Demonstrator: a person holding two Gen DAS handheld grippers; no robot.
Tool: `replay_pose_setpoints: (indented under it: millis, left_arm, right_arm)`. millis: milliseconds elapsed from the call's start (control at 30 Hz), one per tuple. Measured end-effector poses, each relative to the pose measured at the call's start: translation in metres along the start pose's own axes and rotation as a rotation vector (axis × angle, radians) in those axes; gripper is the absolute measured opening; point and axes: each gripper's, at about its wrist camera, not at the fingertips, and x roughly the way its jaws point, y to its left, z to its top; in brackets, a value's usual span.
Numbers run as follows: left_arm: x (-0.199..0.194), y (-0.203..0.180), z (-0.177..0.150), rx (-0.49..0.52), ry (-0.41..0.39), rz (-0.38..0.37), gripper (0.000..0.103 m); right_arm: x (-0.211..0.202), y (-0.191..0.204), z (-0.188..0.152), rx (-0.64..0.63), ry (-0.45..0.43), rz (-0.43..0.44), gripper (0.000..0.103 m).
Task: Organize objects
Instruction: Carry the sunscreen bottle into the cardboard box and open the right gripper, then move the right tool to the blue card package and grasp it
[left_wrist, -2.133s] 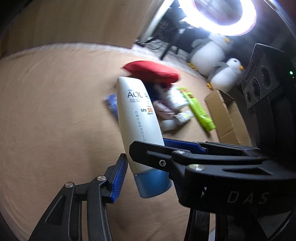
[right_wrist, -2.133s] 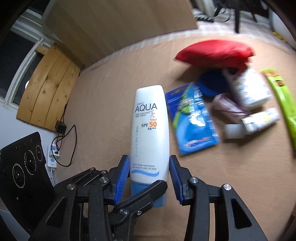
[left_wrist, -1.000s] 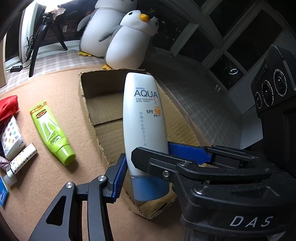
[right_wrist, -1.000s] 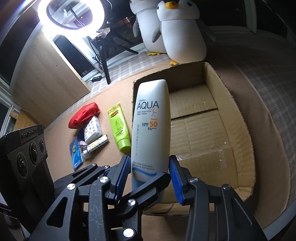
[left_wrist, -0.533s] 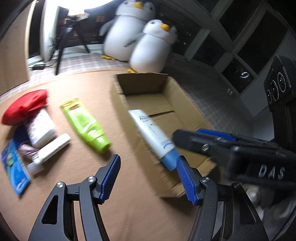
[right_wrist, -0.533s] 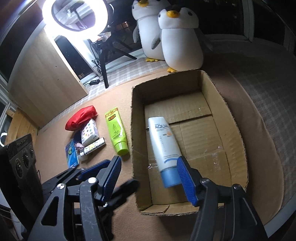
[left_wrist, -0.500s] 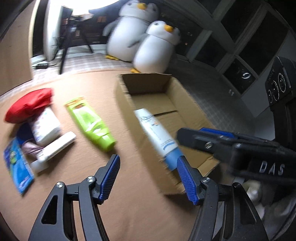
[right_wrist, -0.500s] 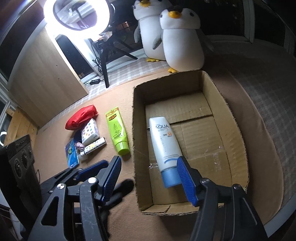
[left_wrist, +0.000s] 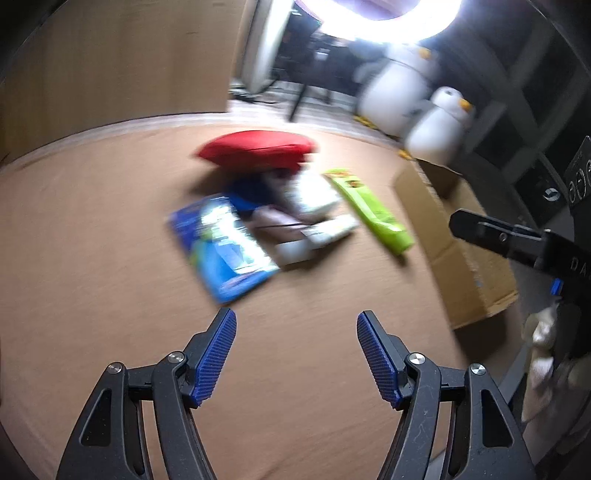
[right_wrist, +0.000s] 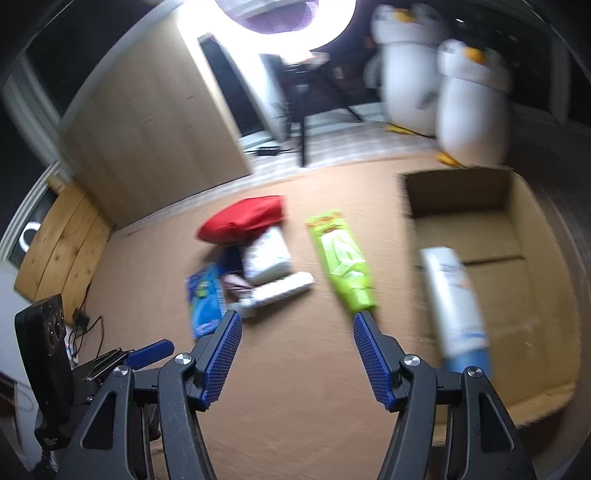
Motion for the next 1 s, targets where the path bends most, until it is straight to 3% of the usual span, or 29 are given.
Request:
replay_pose_setpoints:
  millis: [100,500,1000]
  left_arm:
    - [-0.013,0.028,-0.009,-0.028,-0.002,0.030,0.076]
    - [-0.051,0.111,-0.037,-0.131,-0.017,0.121,0.094]
    - [-0.060,0.147,-0.051,-0.191,-0.014,0.121,0.094]
  right_arm:
    - [0.015,0.027,0.004,-0.061,0.021,0.020,0.068]
    - [0.106,0.119,0.011,-0.261,0.220,0.036,0.068]
    - [0.166,0.139,0.013,-0.345,0.324,-0.018,0.067]
